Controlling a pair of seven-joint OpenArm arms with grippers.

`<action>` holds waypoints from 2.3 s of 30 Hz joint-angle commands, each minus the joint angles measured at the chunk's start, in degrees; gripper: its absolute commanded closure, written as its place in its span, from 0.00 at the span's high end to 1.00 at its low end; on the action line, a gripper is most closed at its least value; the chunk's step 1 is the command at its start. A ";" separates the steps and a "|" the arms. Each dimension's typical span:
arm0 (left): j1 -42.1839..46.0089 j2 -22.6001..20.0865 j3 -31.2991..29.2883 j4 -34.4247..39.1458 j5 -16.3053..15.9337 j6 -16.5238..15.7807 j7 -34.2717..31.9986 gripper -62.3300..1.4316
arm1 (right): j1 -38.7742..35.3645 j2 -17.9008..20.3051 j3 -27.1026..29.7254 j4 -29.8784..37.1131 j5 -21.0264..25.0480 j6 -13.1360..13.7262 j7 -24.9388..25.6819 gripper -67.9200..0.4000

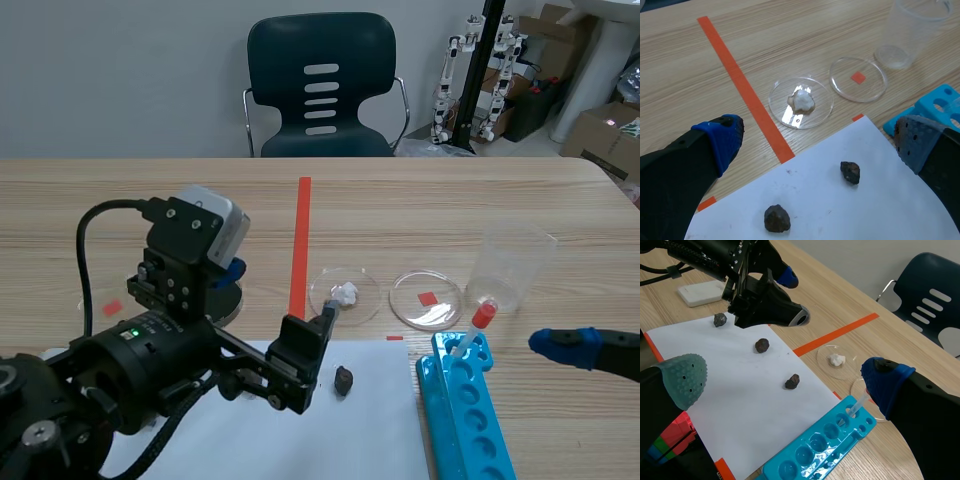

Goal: Return to the home posture

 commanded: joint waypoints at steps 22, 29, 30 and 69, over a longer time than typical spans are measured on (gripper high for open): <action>20.72 -2.75 -33.48 0.85 2.47 -25.90 -3.72 1.00 | 0.17 0.15 0.31 0.81 0.55 0.02 0.61 0.96; 28.63 -2.75 -41.53 8.79 5.86 -28.46 -3.80 1.00 | 0.17 0.15 0.31 0.81 0.55 0.02 0.61 0.96; 29.49 -2.75 -42.18 9.84 6.14 -28.61 -3.78 1.00 | 0.17 0.15 0.31 0.81 0.55 0.02 0.61 0.96; 49.44 -2.12 -56.63 22.86 7.23 -31.10 -3.76 1.00 | 0.17 0.15 0.31 0.81 0.55 0.02 0.61 0.96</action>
